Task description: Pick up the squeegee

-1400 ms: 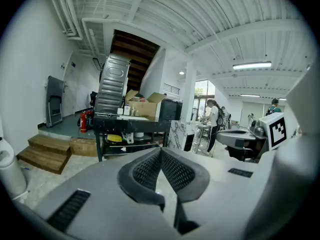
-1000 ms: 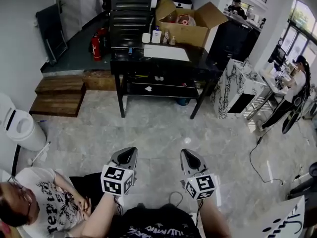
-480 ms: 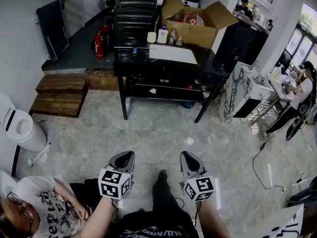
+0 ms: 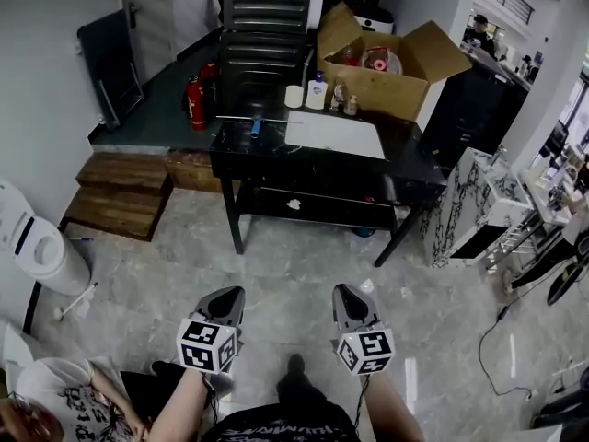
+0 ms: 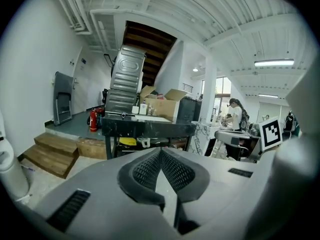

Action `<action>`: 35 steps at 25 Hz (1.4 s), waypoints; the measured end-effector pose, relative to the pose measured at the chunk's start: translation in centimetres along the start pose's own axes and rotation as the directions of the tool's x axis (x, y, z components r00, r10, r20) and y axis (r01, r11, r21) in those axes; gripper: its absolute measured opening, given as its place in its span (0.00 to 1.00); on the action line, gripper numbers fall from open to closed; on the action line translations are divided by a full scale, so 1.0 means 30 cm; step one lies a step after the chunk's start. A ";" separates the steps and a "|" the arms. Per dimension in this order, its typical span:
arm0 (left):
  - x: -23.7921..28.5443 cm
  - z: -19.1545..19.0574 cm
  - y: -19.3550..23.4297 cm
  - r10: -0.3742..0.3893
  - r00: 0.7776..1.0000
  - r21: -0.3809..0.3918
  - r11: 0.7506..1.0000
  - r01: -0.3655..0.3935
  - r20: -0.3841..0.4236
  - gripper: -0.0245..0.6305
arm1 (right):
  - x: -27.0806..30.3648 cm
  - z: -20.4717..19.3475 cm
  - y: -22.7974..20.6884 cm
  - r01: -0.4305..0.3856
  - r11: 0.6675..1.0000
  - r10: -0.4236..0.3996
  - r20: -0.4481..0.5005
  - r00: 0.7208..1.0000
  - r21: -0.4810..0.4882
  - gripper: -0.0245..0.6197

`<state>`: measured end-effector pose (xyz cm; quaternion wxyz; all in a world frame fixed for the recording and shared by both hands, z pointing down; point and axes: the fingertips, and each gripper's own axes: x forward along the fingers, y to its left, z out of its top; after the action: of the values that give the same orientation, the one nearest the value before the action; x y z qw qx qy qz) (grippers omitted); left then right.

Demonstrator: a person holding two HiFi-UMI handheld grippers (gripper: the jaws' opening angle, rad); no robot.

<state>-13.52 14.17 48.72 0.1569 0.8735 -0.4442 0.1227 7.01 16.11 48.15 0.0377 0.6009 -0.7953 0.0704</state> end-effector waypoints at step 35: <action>0.878 0.356 0.366 0.154 0.988 -0.096 0.983 -0.154 -0.010 0.07 | 0.843 0.078 -0.592 -0.078 0.996 0.080 -0.064 0.995 0.029 0.11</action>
<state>-6.51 -15.45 50.01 0.1894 0.8278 -0.5157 0.1141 17.17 -13.06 50.68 0.0527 0.5668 -0.8159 0.1020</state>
